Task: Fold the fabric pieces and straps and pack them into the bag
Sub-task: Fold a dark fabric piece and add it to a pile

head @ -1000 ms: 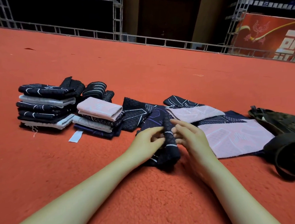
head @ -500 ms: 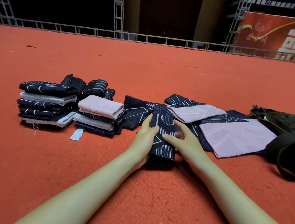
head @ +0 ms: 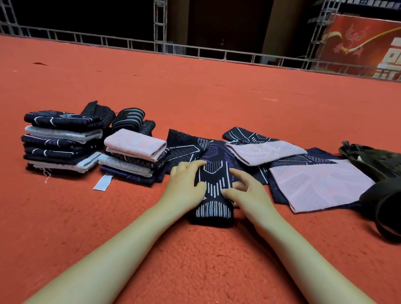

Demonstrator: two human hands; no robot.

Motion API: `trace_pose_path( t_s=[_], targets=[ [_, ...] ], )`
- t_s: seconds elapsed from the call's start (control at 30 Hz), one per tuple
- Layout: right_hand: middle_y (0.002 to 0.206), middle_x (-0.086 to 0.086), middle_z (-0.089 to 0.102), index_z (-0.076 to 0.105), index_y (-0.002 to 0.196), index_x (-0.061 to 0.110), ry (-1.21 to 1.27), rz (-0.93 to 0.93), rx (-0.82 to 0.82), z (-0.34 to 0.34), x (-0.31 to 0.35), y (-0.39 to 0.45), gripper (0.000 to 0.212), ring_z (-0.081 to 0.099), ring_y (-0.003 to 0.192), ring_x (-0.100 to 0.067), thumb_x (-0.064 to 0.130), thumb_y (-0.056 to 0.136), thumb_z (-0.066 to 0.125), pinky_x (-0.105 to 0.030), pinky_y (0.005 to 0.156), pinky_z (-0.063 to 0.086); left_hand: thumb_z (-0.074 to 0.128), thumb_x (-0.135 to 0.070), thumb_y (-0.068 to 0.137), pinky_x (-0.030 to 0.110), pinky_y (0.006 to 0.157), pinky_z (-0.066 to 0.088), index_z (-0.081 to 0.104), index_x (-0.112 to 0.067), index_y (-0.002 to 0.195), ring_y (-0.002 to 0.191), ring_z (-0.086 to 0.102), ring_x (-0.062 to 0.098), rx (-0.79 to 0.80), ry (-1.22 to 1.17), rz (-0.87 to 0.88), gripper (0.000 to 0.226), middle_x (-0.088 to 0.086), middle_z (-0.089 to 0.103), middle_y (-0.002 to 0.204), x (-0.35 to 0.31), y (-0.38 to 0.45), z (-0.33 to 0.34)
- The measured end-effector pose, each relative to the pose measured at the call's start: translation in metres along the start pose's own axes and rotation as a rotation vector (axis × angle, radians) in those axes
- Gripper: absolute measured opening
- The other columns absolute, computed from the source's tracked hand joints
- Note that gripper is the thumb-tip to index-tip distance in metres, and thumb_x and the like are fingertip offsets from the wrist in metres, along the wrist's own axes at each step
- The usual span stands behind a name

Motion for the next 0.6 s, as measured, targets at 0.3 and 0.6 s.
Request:
trace_pose_path(
  t_s=[0.3,0.6],
  targets=[
    [0.109,0.0,0.072,0.066,0.116,0.023,0.063,-0.261,0.012,-0.015,0.033,-0.01,0.052,0.066,0.104,-0.021,0.005,0.071,0.05,-0.036,0.089,0.052,0.059,-0.023,0.088,0.007,0.094,0.034,0.048,-0.026,0.133,0.109,0.047,-0.016,0.001,-0.416,0.142,0.047,-0.019,0.054,0.123,-0.023,-0.004,-0.021],
    [0.115,-0.004,0.066,0.057,0.125,0.028,0.11,-0.125,-0.056,-0.026,0.015,-0.002,0.048,0.063,0.108,-0.019,0.027,0.078,0.068,-0.042,0.089,0.054,0.053,-0.008,0.093,-0.002,0.091,0.03,0.054,-0.02,0.129,0.112,0.046,-0.006,-0.18,-0.472,0.142,0.038,-0.017,0.053,0.12,-0.024,-0.005,-0.039]
  ],
)
Point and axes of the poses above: each hand's wrist, its own y-axis towards the middle knuckle, its own z-axis out of the palm, x = y × z, the point moved 9 cm from there along y, towards the middle knuckle
